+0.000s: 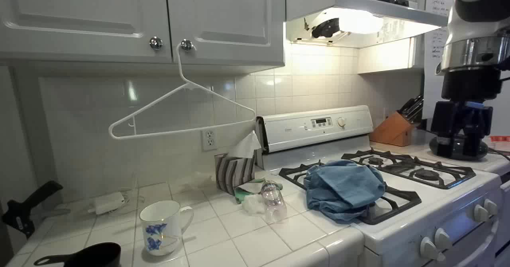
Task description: Open the cabinet
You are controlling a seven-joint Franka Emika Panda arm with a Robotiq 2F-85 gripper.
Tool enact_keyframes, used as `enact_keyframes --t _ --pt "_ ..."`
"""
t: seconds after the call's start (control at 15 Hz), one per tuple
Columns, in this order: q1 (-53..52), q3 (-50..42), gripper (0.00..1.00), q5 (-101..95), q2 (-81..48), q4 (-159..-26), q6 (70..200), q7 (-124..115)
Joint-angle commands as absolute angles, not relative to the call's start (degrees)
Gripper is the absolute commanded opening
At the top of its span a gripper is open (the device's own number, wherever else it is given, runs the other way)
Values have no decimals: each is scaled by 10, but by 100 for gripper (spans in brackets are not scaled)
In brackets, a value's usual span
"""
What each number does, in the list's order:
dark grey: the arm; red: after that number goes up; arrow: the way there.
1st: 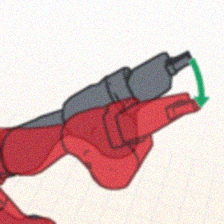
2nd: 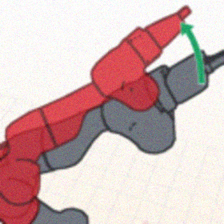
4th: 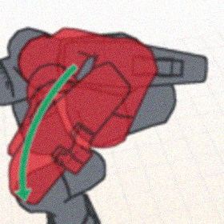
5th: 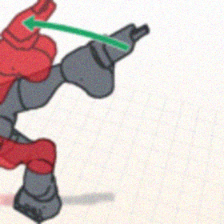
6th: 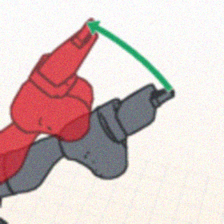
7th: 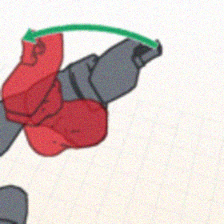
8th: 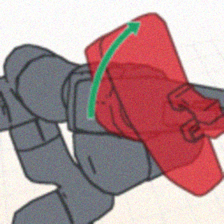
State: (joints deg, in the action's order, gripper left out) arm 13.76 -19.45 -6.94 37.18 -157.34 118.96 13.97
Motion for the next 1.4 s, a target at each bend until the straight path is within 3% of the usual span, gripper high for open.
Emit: enact_keyframes --t 0.0,1.33 --pt "145 -187 100 -64 370 -1573 1189 144" --pt "123 -179 100 -71 380 -1572 1226 177"
